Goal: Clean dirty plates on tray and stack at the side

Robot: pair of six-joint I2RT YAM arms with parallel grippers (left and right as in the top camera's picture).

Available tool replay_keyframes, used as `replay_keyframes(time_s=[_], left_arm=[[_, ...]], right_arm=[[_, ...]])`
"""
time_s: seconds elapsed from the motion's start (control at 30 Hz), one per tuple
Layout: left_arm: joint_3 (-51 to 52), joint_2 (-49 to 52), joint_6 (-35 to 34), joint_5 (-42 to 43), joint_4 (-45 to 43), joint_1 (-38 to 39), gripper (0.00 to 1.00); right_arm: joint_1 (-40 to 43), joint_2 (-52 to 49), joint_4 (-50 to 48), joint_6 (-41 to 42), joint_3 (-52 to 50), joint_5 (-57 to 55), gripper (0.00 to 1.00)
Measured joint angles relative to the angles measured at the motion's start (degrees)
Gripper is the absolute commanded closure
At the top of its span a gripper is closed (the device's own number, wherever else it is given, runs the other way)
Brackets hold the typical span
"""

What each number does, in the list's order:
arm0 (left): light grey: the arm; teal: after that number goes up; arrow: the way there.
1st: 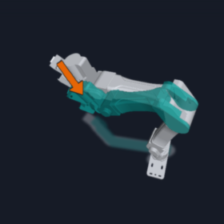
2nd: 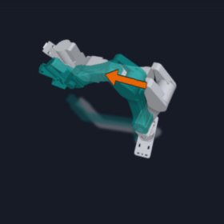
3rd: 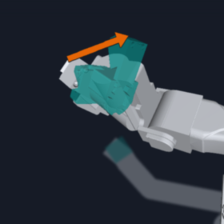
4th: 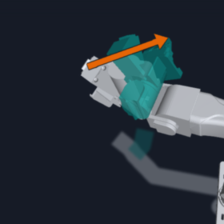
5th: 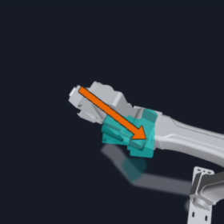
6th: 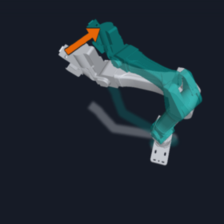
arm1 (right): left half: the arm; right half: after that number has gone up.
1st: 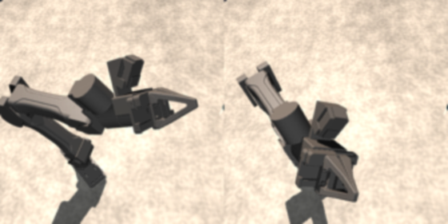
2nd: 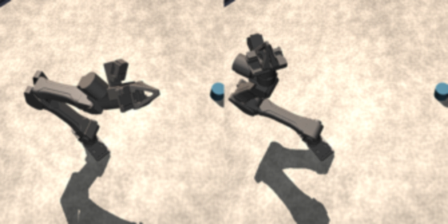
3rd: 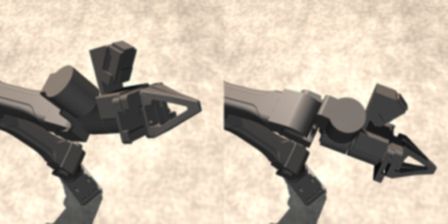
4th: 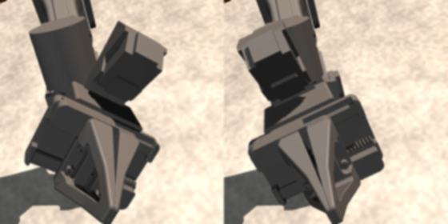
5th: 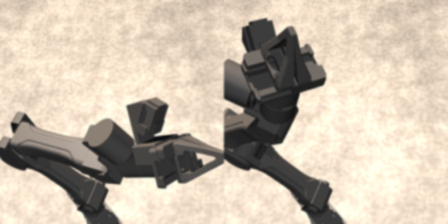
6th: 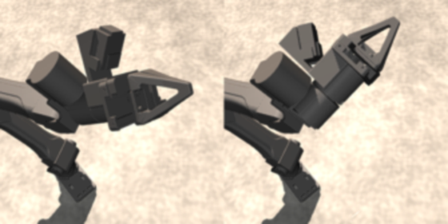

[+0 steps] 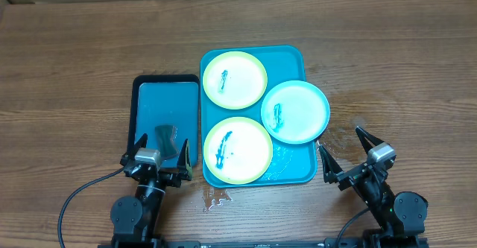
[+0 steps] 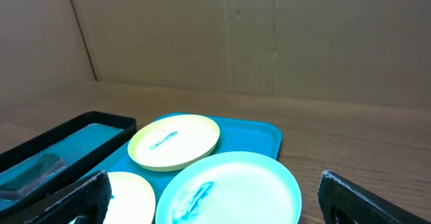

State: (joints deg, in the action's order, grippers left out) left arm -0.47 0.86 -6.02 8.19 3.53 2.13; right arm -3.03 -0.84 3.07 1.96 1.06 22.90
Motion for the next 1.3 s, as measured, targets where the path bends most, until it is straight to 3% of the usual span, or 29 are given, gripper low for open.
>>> replay_keyframes(time_s=[0.3,0.5,0.63,0.73,0.87,1.13,1.3], left_arm=[[0.0,0.0,-0.6,-0.8,-2.0,0.0,0.00],[-0.2,0.0,-6.6,1.4,-10.0,0.0,0.00],[-3.5,1.2,-9.5,1.7,-6.8,0.0,0.00],[-13.8,7.4,-10.6,1.8,3.3,0.0,0.00],[-31.0,21.1,-10.4,3.0,15.8,0.0,0.00],[-67.1,53.1,-8.0,5.2,48.0,0.0,0.00],[-77.8,65.3,-3.2,5.3,58.7,0.0,0.00]], right_arm=[[0.0,0.0,-1.4,0.0,0.0,-0.3,0.00],[0.0,0.0,-2.2,4.9,0.0,0.3,0.00],[0.0,-0.1,-1.8,6.2,1.7,1.2,0.00],[0.0,-2.3,1.2,5.8,9.5,1.6,0.00],[0.0,-11.9,12.4,5.5,25.6,2.1,0.00],[0.0,-48.3,47.0,5.3,62.3,2.0,0.00],[0.0,-66.2,60.4,5.6,76.8,2.6,0.00]])
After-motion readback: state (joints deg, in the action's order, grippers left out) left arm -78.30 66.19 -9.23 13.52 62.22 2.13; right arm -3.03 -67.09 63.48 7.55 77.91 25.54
